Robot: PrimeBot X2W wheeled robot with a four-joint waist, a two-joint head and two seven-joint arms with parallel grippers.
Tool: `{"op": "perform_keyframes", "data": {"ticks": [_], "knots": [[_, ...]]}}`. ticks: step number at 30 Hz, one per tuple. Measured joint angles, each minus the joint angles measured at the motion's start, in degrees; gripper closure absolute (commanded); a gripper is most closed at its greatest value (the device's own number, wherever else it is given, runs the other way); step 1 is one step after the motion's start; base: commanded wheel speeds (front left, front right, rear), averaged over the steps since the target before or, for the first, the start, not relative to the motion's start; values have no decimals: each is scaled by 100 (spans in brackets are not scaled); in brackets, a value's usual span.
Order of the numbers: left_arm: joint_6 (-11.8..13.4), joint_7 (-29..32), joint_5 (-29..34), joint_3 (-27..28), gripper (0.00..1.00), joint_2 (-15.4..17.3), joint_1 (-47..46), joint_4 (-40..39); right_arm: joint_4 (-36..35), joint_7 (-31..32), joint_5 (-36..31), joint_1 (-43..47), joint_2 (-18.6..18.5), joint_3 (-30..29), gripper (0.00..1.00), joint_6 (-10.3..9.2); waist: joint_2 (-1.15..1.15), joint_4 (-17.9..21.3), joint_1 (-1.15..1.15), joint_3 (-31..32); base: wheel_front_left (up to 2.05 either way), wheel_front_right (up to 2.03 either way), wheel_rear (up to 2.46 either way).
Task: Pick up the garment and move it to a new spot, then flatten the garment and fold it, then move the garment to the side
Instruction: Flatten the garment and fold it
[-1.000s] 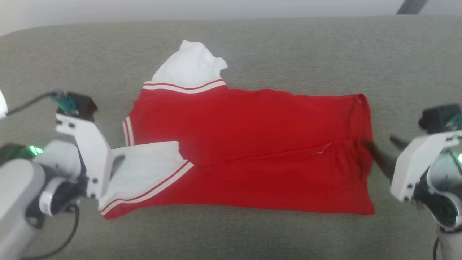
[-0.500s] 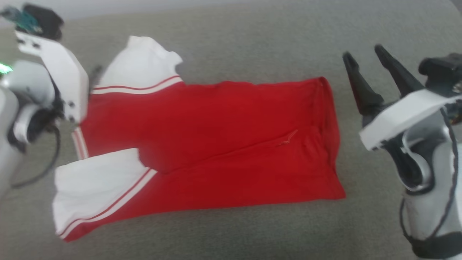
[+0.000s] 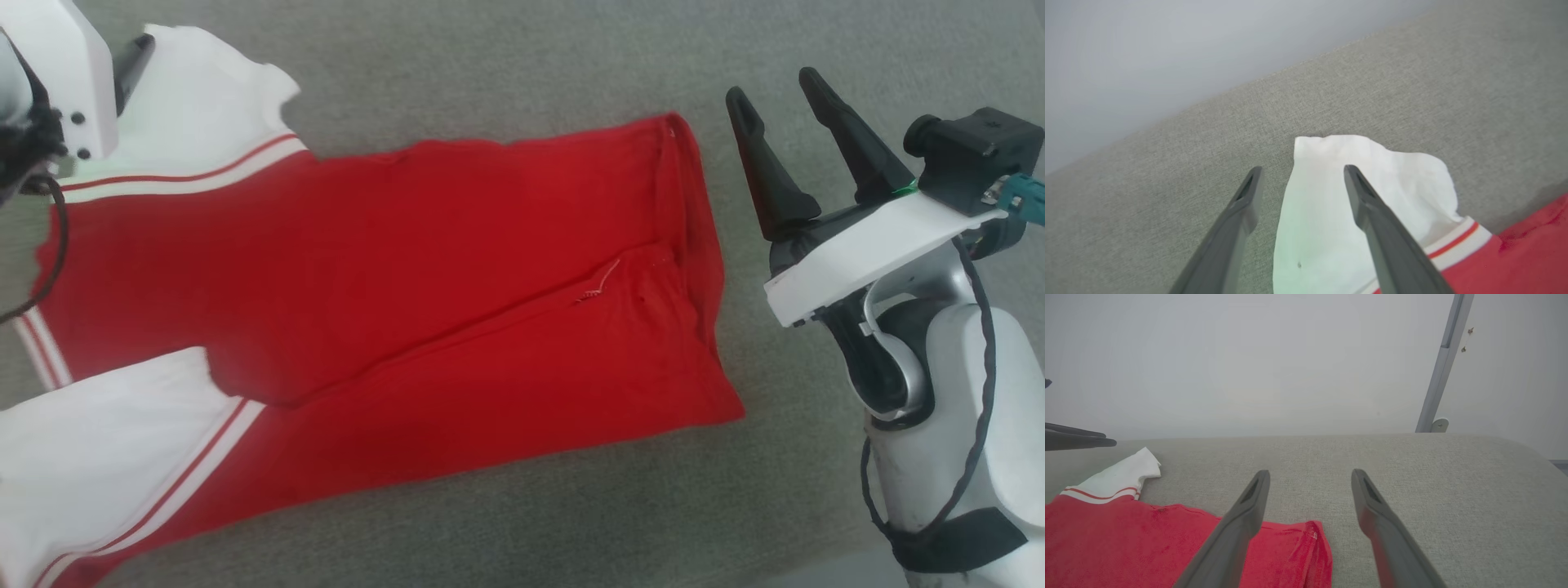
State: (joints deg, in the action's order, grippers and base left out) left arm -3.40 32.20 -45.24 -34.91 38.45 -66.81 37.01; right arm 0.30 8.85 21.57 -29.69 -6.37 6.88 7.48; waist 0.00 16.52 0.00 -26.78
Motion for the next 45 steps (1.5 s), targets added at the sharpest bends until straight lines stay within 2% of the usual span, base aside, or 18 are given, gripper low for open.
{"op": "perform_keyframes", "data": {"ticks": [3, 8, 16, 18, 25, 37, 38, 39, 45], "knots": [[-64, 249, -11, -60, 0, -62, -197, 359, 4, 9, -12, -11, 25, 5, 0, 0, 0, 92, 0, -136, 0, 0, 0], [-1, 795, -47, -153, 0, -179, -520, 914, 35, 130, -40, -27, 51, 5, 0, 0, 0, 205, 0, -339, 0, 0, 0], [38, 1131, -112, -182, 0, -404, -905, 1373, 192, 775, 14, -159, 62, 115, 0, 0, 0, 246, 0, -514, 0, 0, 0], [38, 1167, -123, -181, 100, -436, -947, 1415, 231, 922, 25, -216, 65, 132, 0, 0, 0, 243, 0, -527, 0, 0, 0], [24, 1109, -149, -210, 100, -650, -1155, 1615, 638, 2007, -54, -849, 47, 227, 0, 0, 0, 146, 0, -624, 0, 0, 0], [-80, 889, -116, -313, 100, -934, -1406, 1869, 1816, 3504, -131, -1909, 32, 456, 0, 0, 0, -92, 0, -718, 0, 0, 0], [-90, 850, -116, -321, 100, -954, -1419, 1889, 1869, 3572, -103, -1959, 32, 460, 20, 0, 0, -111, 0, -721, 0, 0, 0], [-91, 802, -116, -323, 100, -972, -1423, 1909, 1922, 3649, -107, -1998, 26, 449, 100, 0, 0, -129, 0, -723, 0, 0, 0], [-155, 573, -90, -393, 100, -1120, -1443, 2028, 2008, 3696, -215, -2060, 13, 313, 100, 1, 0, -316, 0, -662, 0, 0, 0]]}}
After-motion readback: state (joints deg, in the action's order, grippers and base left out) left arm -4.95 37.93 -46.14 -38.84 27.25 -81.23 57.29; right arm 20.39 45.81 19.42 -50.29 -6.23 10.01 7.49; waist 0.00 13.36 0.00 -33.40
